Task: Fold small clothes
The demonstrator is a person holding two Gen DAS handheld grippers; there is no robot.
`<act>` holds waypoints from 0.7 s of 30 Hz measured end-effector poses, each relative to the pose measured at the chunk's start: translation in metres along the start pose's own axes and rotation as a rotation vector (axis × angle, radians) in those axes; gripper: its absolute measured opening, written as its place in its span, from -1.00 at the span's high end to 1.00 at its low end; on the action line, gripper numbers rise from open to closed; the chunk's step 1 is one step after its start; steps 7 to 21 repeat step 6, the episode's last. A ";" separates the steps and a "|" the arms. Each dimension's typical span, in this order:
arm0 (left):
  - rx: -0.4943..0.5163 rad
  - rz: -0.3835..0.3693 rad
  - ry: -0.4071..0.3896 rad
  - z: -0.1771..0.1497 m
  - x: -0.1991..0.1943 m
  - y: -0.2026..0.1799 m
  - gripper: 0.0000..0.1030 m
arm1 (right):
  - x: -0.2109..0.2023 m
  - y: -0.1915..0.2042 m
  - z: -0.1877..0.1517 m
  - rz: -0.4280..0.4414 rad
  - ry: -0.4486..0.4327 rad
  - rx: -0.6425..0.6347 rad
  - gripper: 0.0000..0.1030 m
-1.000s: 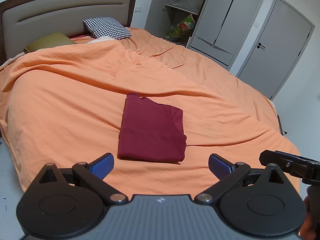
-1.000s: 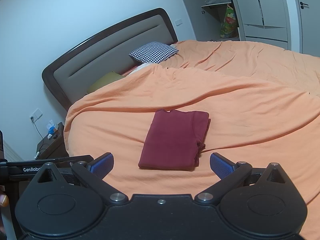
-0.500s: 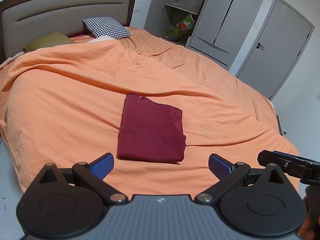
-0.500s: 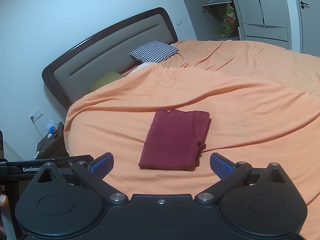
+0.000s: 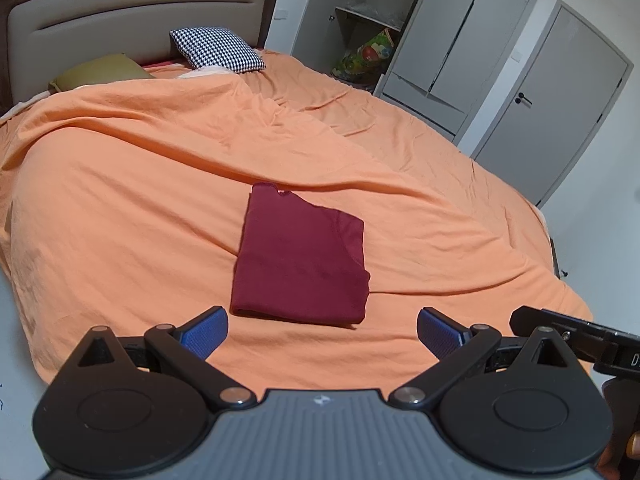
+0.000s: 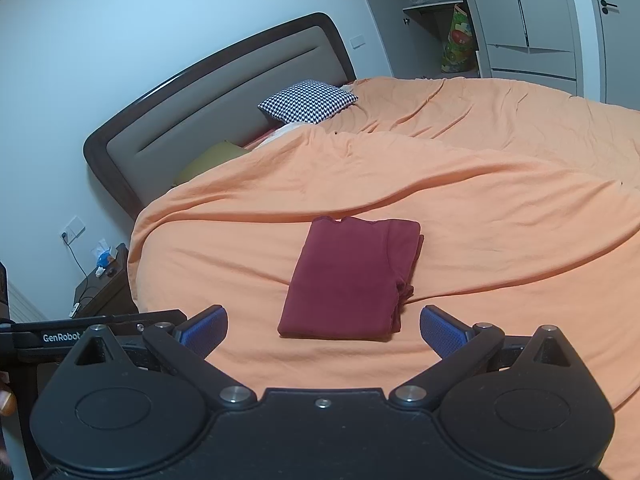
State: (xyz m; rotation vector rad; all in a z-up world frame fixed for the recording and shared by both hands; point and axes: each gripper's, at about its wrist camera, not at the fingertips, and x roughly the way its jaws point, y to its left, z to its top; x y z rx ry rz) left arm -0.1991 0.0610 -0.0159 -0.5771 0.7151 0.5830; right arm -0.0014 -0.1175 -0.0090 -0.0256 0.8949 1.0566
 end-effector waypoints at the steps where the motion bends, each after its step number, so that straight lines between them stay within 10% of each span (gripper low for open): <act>1: 0.007 0.010 -0.010 -0.001 -0.001 -0.001 -0.99 | 0.000 0.000 0.000 0.000 0.001 0.000 -0.99; 21: 0.034 0.005 -0.021 0.001 0.000 -0.004 -0.99 | 0.003 -0.001 -0.001 0.002 0.005 0.009 -0.99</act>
